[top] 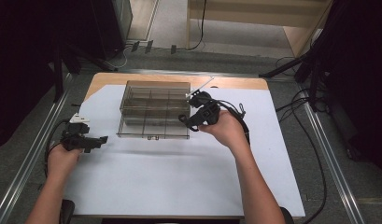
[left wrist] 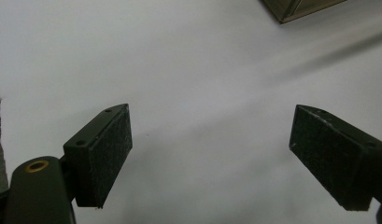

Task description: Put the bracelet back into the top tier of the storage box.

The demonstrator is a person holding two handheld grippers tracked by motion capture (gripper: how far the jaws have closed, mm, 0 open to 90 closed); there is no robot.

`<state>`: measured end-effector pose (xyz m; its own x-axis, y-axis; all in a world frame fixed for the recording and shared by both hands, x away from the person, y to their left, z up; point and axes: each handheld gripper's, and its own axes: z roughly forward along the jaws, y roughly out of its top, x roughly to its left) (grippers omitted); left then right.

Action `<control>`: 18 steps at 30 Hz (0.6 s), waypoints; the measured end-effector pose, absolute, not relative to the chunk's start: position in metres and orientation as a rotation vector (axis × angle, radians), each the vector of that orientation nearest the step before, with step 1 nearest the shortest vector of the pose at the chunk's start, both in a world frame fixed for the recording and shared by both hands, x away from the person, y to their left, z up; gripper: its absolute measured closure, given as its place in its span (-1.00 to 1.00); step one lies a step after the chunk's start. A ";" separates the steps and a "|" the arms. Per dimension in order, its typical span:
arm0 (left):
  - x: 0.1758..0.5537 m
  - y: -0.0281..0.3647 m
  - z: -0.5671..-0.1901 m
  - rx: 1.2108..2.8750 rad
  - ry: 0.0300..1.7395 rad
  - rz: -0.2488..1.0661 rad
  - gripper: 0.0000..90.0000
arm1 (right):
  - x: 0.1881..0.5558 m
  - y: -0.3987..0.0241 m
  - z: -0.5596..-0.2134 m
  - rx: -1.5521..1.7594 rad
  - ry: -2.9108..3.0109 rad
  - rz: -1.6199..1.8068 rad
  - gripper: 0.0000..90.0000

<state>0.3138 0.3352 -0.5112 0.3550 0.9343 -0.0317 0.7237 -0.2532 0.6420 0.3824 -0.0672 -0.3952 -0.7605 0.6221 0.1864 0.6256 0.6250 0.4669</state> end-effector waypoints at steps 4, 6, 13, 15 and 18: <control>0.314 0.335 -0.511 2.056 1.435 0.484 -0.68 | 0.381 -0.060 -0.395 -1.074 -2.833 -0.821 0.71; 0.314 0.336 -0.511 2.053 1.436 0.483 -0.68 | 0.380 -0.056 -0.395 -1.072 -2.835 -0.827 0.71; 0.312 0.337 -0.512 2.053 1.442 0.486 -0.68 | 0.381 -0.047 -0.397 -1.054 -2.840 -0.829 0.71; 0.311 0.338 -0.511 2.054 1.447 0.488 -0.68 | 0.381 -0.045 -0.398 -1.049 -2.841 -0.826 0.71; 0.308 0.340 -0.511 2.046 1.454 0.492 -0.68 | 0.382 -0.040 -0.399 -1.038 -2.840 -0.832 0.71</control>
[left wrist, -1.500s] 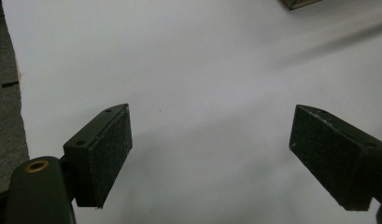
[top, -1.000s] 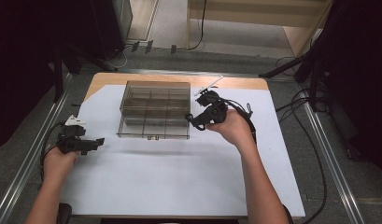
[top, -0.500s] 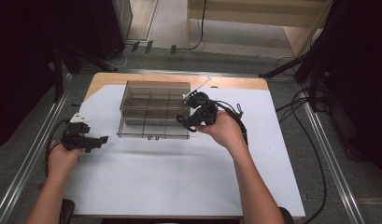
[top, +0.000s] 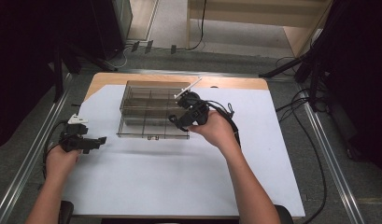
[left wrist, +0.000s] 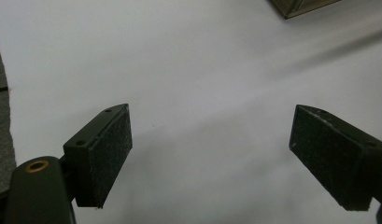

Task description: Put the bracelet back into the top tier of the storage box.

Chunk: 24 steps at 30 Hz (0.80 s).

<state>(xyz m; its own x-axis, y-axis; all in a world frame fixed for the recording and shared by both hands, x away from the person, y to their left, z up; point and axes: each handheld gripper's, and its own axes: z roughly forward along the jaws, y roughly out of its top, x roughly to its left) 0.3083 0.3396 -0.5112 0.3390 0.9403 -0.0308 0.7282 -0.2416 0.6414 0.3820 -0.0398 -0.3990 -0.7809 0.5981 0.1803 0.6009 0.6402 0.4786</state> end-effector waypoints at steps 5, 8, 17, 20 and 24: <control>0.305 0.342 -0.512 2.040 1.464 0.496 -0.68 | 0.384 -0.036 -0.402 -1.020 -2.837 -0.830 0.71; 0.302 0.345 -0.512 2.041 1.468 0.497 -0.68 | 0.387 -0.032 -0.407 -1.021 -2.832 -0.817 0.71; 0.299 0.348 -0.512 2.038 1.481 0.503 -0.68 | 0.390 -0.026 -0.417 -1.001 -2.843 -0.736 0.71; 0.299 0.348 -0.512 2.039 1.481 0.502 -0.68 | 0.390 -0.025 -0.419 -0.999 -2.843 -0.726 0.71; 0.299 0.347 -0.512 2.035 1.479 0.499 -0.68 | 0.391 -0.024 -0.424 -1.008 -2.845 -0.696 0.71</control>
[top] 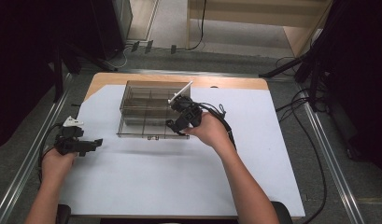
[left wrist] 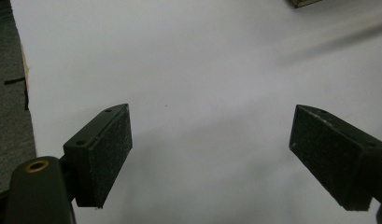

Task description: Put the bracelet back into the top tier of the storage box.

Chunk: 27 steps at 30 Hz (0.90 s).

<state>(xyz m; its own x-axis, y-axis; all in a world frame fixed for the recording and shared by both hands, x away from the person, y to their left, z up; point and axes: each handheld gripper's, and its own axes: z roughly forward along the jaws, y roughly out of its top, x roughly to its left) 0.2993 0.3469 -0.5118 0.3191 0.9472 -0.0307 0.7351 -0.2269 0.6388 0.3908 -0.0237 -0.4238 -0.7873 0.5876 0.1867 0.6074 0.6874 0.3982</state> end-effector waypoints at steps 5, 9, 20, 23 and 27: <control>0.300 0.347 -0.512 2.037 1.480 0.500 -0.68 | 0.391 -0.022 -0.428 -1.012 -2.850 -0.674 0.71; 0.300 0.347 -0.512 2.038 1.479 0.500 -0.68 | 0.391 -0.021 -0.429 -1.017 -2.849 -0.674 0.70; 0.300 0.347 -0.512 2.041 1.477 0.496 -0.68 | 0.392 -0.021 -0.430 -0.998 -2.844 -0.673 0.55; 0.300 0.347 -0.512 2.036 1.480 0.497 -0.68 | 0.392 -0.021 -0.430 -0.971 -2.855 -0.682 0.44; 0.300 0.347 -0.512 2.041 1.477 0.496 -0.68 | 0.392 -0.022 -0.428 -0.983 -2.838 -0.704 0.37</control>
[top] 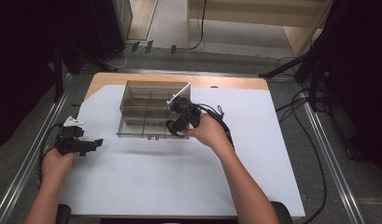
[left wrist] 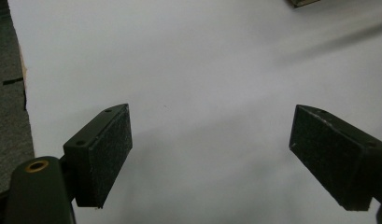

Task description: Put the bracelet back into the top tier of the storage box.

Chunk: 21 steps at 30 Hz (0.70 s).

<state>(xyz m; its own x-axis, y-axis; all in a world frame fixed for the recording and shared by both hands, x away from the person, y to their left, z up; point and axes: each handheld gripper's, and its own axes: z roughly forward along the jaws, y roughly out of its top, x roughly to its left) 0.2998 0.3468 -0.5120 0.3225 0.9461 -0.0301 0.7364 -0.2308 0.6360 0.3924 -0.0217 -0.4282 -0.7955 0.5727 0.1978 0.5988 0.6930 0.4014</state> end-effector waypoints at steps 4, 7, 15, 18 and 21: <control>0.300 0.347 -0.512 2.041 1.479 0.497 -0.68 | 0.391 -0.024 -0.422 -0.976 -2.843 -0.742 0.33; 0.300 0.346 -0.512 2.042 1.476 0.495 -0.68 | 0.391 -0.025 -0.420 -0.979 -2.845 -0.757 0.36; 0.300 0.347 -0.512 2.038 1.481 0.499 -0.68 | 0.390 -0.028 -0.415 -0.979 -2.853 -0.782 0.59; 0.301 0.347 -0.512 2.036 1.484 0.497 -0.68 | 0.391 -0.031 -0.414 -0.985 -2.846 -0.787 0.53; 0.301 0.347 -0.513 2.033 1.488 0.495 -0.68 | 0.394 -0.037 -0.412 -0.991 -2.836 -0.815 0.47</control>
